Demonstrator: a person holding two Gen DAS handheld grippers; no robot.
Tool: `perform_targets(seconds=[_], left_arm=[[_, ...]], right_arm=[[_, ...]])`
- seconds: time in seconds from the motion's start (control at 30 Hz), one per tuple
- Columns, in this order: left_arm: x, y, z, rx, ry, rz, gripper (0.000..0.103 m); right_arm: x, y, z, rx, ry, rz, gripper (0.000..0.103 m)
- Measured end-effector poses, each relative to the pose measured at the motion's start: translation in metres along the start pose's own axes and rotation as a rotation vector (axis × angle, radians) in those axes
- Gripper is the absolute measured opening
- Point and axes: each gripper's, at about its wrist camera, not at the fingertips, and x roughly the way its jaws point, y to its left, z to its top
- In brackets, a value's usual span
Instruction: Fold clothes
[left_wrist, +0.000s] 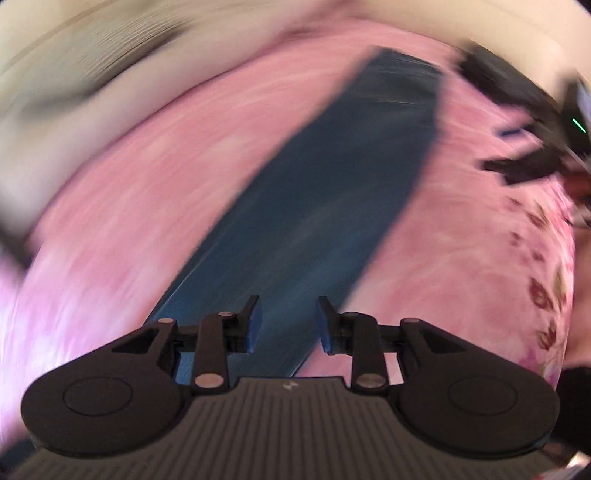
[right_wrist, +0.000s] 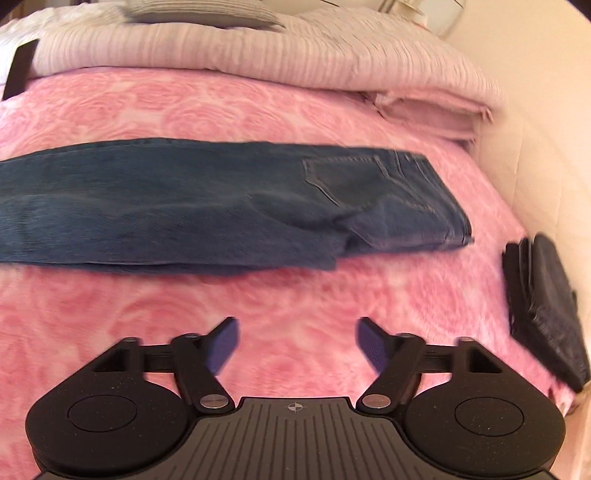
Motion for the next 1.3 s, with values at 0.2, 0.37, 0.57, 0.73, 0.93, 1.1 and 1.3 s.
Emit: perform_targets(seconds=[0.2, 0.37, 0.57, 0.73, 0.93, 1.1, 1.3], left_arm=[[0.091, -0.127, 0.097, 0.535, -0.111, -0.07, 0.026], [0.166, -0.176, 0.134, 0.827, -0.126, -0.031, 0.026], [0.196, -0.156, 0.162, 0.85, -0.069, -0.042, 0.003], [0.196, -0.094, 0.199, 0.459, -0.016, -0.177, 0.001], [0.197, -0.053, 0.213, 0.25, -0.01, -0.284, 0.001], [0.198, -0.031, 0.213, 0.129, -0.031, -0.374, 0.001], [0.194, -0.016, 0.212, 0.075, -0.057, -0.439, 0.001]], right_arm=[[0.013, -0.063, -0.024, 0.114, 0.014, 0.036, 0.093], [0.026, -0.105, -0.047, 0.172, 0.035, 0.018, 0.093], [0.032, -0.125, -0.061, 0.257, 0.034, 0.031, 0.093], [0.035, -0.108, -0.041, 0.296, -0.03, 0.124, 0.093], [0.055, -0.079, -0.004, 0.347, -0.122, 0.213, 0.093], [0.086, -0.074, 0.015, 0.449, -0.163, 0.219, 0.093], [0.116, -0.072, 0.023, 0.576, -0.166, 0.195, 0.093]])
